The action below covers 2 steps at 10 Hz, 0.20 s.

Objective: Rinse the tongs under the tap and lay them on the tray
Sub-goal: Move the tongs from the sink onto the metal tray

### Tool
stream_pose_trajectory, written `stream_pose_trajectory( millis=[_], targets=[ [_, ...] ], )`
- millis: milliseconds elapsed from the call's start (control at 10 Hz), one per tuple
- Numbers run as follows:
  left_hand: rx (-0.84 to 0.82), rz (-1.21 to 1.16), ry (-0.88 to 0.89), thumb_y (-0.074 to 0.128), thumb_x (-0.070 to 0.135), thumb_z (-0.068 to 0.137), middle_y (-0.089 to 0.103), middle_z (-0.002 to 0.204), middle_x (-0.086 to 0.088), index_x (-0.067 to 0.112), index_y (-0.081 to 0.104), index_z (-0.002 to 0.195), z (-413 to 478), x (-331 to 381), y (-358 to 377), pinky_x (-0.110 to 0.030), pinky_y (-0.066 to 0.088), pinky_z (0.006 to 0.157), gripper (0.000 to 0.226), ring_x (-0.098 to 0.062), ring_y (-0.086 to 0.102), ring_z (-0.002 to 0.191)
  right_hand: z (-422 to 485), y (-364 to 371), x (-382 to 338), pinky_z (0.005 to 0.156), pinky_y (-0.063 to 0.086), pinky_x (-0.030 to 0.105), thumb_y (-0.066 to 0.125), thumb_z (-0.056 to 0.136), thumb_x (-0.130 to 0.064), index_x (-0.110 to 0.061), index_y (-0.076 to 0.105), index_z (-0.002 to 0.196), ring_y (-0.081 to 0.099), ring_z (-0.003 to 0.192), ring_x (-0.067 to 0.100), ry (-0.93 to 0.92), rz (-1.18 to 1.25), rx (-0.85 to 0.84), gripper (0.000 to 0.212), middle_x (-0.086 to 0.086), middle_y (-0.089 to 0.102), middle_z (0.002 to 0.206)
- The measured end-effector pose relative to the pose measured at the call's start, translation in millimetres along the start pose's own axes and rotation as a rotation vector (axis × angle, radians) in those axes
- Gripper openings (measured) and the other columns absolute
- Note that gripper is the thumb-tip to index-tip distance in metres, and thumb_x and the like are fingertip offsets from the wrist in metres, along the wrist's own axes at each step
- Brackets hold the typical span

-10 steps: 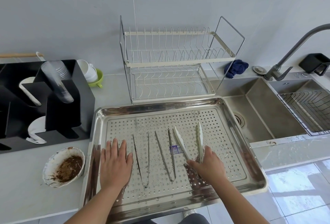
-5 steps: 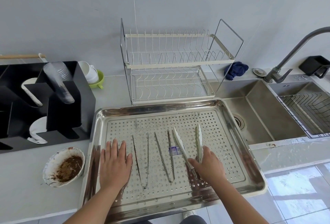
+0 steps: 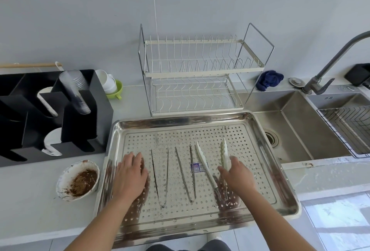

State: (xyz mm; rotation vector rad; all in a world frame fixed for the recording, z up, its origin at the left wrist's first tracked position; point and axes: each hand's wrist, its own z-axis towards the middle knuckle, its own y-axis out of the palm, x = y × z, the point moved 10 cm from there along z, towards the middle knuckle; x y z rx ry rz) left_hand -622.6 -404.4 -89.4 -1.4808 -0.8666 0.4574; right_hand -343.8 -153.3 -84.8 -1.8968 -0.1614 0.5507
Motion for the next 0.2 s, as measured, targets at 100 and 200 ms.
stream_pose_trajectory(
  millis=[100, 200],
  targets=[
    [0.059, -0.033, 0.013, 0.047, 0.040, 0.101, 0.026, 0.166, -0.011, 0.017, 0.028, 0.158, 8.9, 12.6, -31.1, -0.046, 0.032, 0.120, 0.064, -0.028, 0.030, 0.151, 9.3, -20.0, -2.0, 0.078, 0.052, 0.030, 0.051, 0.102, -0.049, -0.016, 0.049, 0.143, 0.066, 0.098, 0.018, -0.028, 0.005, 0.035, 0.052, 0.004, 0.065, 0.125],
    [0.125, -0.045, 0.038, 0.049, 0.037, 0.100, 0.025, 0.166, -0.012, 0.016, 0.027, 0.158, 19.3, 28.4, -59.8, -0.046, 0.030, 0.121, 0.065, -0.029, 0.027, 0.152, 17.6, -40.5, -14.7, 0.084, 0.056, 0.034, 0.051, 0.103, -0.045, -0.018, 0.055, 0.139, 0.067, 0.101, 0.019, -0.091, 0.019, 0.078, 0.045, 0.003, 0.066, 0.127]
  ],
)
